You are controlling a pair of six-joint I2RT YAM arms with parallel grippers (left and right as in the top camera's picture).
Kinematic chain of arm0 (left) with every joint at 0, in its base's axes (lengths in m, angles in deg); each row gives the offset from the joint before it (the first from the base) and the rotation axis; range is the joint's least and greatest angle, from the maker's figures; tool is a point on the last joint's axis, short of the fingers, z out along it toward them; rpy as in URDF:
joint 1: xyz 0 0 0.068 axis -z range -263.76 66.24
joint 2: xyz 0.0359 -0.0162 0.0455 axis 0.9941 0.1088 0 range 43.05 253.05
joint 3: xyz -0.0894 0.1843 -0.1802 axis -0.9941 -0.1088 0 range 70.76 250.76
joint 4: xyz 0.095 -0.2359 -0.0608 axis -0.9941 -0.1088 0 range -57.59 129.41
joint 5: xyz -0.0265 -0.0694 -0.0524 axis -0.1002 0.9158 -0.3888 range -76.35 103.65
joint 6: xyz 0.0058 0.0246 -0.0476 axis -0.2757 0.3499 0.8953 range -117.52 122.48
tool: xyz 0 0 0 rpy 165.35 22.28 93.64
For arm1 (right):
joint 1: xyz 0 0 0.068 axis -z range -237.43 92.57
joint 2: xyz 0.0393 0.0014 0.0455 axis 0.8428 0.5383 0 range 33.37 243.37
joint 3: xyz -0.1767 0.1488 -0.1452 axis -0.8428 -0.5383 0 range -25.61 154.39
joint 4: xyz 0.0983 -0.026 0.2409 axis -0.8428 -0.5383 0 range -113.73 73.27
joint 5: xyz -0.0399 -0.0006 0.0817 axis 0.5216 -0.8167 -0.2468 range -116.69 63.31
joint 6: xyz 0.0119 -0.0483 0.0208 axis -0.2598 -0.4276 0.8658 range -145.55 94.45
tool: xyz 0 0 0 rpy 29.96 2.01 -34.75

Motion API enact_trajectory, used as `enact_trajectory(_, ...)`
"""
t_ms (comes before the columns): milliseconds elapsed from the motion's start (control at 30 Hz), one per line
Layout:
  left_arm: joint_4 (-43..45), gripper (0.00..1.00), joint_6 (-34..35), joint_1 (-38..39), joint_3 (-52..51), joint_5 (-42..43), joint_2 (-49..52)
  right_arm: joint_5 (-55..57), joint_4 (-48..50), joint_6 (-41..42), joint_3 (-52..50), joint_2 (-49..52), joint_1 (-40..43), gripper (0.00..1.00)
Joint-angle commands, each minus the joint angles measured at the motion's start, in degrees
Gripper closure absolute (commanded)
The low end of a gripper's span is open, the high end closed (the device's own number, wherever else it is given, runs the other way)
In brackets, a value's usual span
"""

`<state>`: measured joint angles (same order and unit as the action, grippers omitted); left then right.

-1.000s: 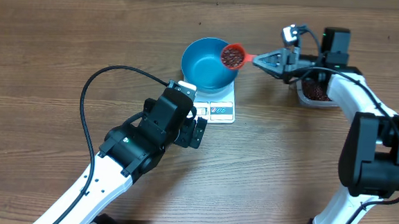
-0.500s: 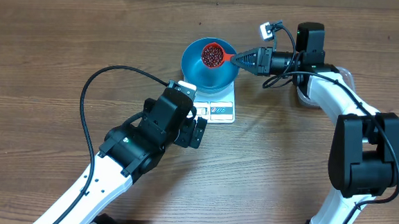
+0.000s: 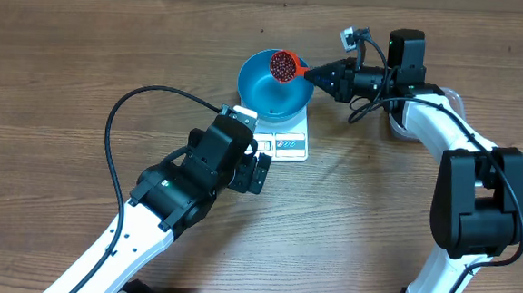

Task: Scoop item into bowl and weigh 150g on scale
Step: 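Tilt the red scoop to pour beans into the blue bowl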

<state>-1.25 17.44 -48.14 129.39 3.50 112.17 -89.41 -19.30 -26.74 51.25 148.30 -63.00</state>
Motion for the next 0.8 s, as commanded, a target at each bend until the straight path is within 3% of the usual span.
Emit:
enact_trajectory(0, 0.2, 0.0, 0.9, 0.2, -0.2, -0.8, 0.0, -0.3, 0.4, -10.2, 0.4, 0.1, 0.0, 0.96)
enact_trajectory(367, 0.2, 0.0, 0.9, 0.2, -0.2, -0.8, 0.0, -0.3, 0.2, -35.7, 0.4, 0.1, 0.0, 0.96)
enact_trajectory(767, 0.2, 0.0, 0.9, 0.2, -0.2, -0.8, 0.0, -4.5, 7.1, -38.3, 0.4, 0.1, 0.1, 0.96)
